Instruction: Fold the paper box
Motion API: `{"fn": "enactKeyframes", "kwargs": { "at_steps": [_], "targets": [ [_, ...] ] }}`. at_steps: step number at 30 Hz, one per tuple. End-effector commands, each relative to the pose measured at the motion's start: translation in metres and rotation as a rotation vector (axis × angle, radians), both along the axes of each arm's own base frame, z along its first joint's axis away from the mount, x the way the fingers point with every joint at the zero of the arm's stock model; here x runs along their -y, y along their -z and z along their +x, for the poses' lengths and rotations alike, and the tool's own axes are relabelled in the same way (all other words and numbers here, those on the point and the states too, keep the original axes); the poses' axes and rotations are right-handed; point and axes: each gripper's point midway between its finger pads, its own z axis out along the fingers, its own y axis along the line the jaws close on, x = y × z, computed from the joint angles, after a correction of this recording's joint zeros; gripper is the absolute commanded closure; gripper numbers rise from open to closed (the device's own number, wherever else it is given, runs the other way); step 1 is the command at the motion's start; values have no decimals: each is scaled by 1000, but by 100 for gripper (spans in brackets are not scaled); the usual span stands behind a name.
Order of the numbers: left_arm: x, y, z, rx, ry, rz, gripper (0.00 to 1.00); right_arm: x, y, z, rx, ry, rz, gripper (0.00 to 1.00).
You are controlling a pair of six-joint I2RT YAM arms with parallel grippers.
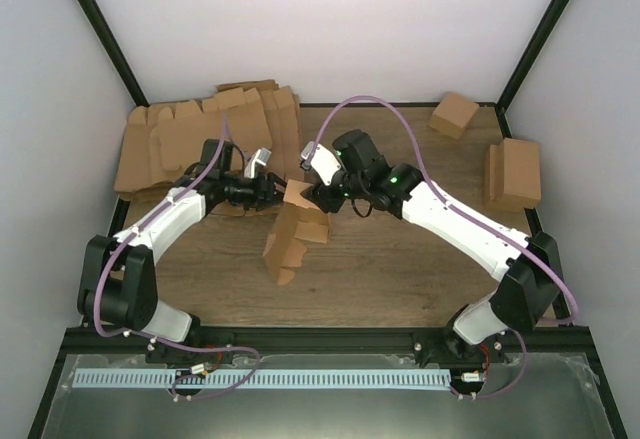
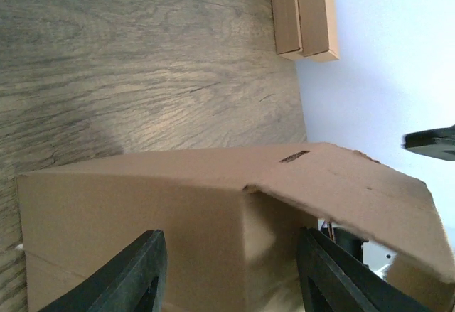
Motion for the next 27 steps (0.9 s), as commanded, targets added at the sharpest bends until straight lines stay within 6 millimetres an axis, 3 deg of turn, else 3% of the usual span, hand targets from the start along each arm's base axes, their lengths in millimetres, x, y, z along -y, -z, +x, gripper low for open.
{"fn": "enactKeyframes", "kwargs": {
  "at_steps": [1, 9, 19, 27],
  "targets": [
    [2, -18, 2, 60, 10, -10, 47, 3, -6, 8, 62, 16, -70, 41],
    [-3, -20, 6, 75, -23, 27, 48, 8, 4, 11, 59, 43, -120, 45],
    [-25, -51, 6, 169, -138, 81, 52, 1, 20, 3, 111, 15, -193, 50],
    [-27, -34, 3, 124, -155, 59, 54, -5, 44, -12, 240, -74, -316, 51]
  ]
}}
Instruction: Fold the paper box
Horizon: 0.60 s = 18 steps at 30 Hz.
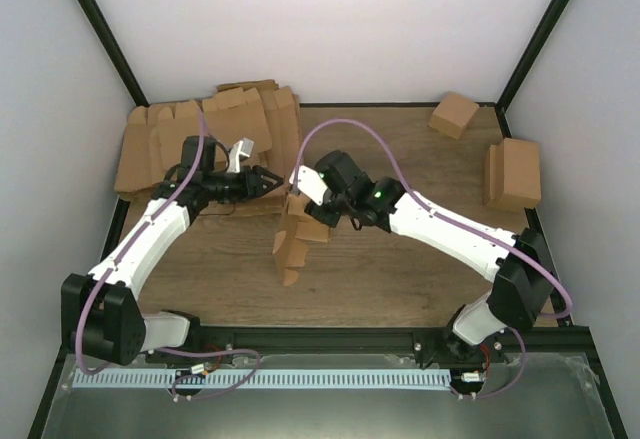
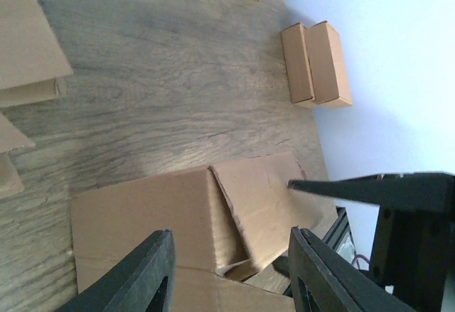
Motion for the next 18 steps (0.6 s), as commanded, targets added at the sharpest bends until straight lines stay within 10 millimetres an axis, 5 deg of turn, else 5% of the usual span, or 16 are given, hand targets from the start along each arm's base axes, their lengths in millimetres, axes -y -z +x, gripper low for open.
{"fn": "enactKeyframes", "kwargs": {
  "at_steps": [1, 7, 18],
  "targets": [
    [0, 14, 0, -37, -5, -22, 54, -6, 12, -7, 101, -62, -88, 52],
    [3, 22, 1, -52, 7, -34, 54, -4, 21, 2, 167, -40, -132, 62],
    [13, 37, 4, -101, 54, -85, 53, -4, 13, 9, 453, -49, -150, 57]
  ]
}}
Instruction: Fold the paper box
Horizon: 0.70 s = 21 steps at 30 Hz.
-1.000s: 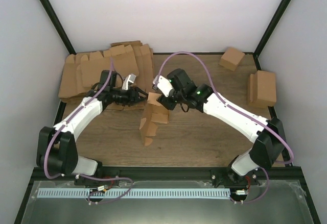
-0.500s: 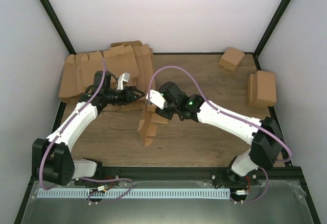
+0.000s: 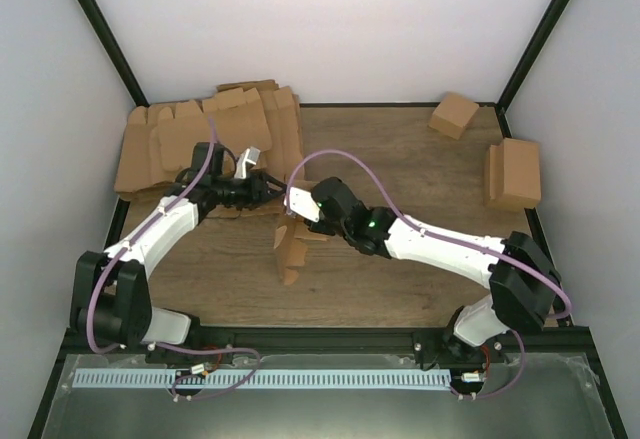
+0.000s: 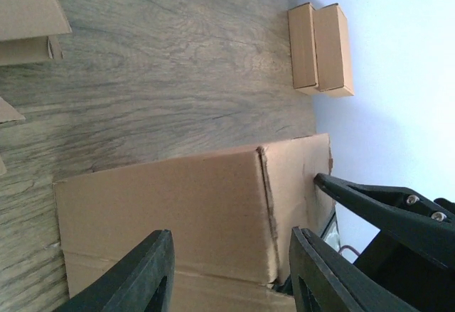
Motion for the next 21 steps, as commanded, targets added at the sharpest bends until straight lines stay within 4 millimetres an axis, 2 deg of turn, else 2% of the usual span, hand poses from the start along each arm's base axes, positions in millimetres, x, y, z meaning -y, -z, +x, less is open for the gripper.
{"fn": "enactKeyframes", "kwargs": {
  "at_steps": [1, 7, 15, 21],
  "targets": [
    [7, 0, 1, -4, 43, -50, 53, 2, -12, 5, 135, -11, -9, 57],
    [16, -6, 2, -7, 73, -91, 53, -2, -6, -4, 264, -99, -53, 56],
    [20, -14, 3, 2, 83, -100, 53, -4, -30, -2, 441, -113, -5, 52],
    [23, -21, 4, 9, 95, -110, 53, -7, -29, 0, 484, -127, -28, 52]
  ]
}}
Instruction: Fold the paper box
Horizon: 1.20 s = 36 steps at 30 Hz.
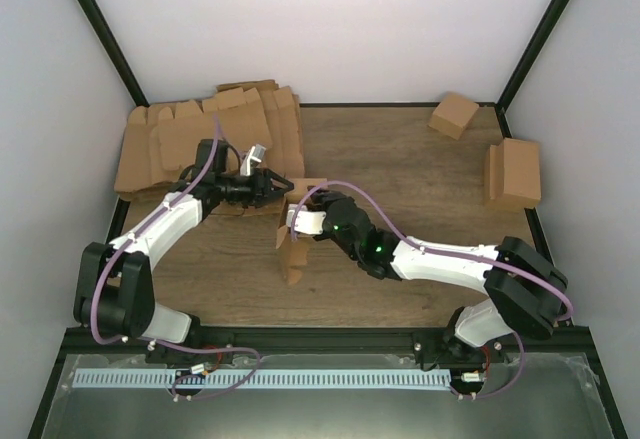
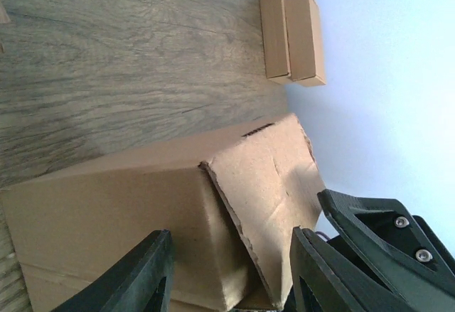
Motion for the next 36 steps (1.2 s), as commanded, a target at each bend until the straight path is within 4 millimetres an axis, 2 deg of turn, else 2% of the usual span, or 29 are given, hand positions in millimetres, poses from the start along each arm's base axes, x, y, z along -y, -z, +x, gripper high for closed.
{"fn": "enactKeyframes", "kwargs": {
  "at_steps": [1, 7, 17, 22, 30, 34, 36],
  "targets": [
    [8, -20, 3, 48, 33, -36, 52, -7, -24, 3, 107, -11, 36, 53],
    [10, -20, 2, 46, 40, -38, 52, -11, -23, 5, 150, -22, 27, 55],
    [11, -18, 2, 42, 42, -34, 52, -15, 3, 5, 99, -39, -37, 50],
    [12, -20, 1, 42, 48, -38, 52, -17, 0, 10, 135, -22, -33, 58],
    [12, -25, -2, 50, 53, -32, 52, -18, -7, 22, 206, 29, -25, 88],
    [4, -41, 5, 112, 11, 42, 49, -17, -19, 22, 170, 45, 31, 97],
    [-3, -60, 8, 163, -23, 77, 45, -15, -24, 23, 124, 56, 73, 99]
  ]
}}
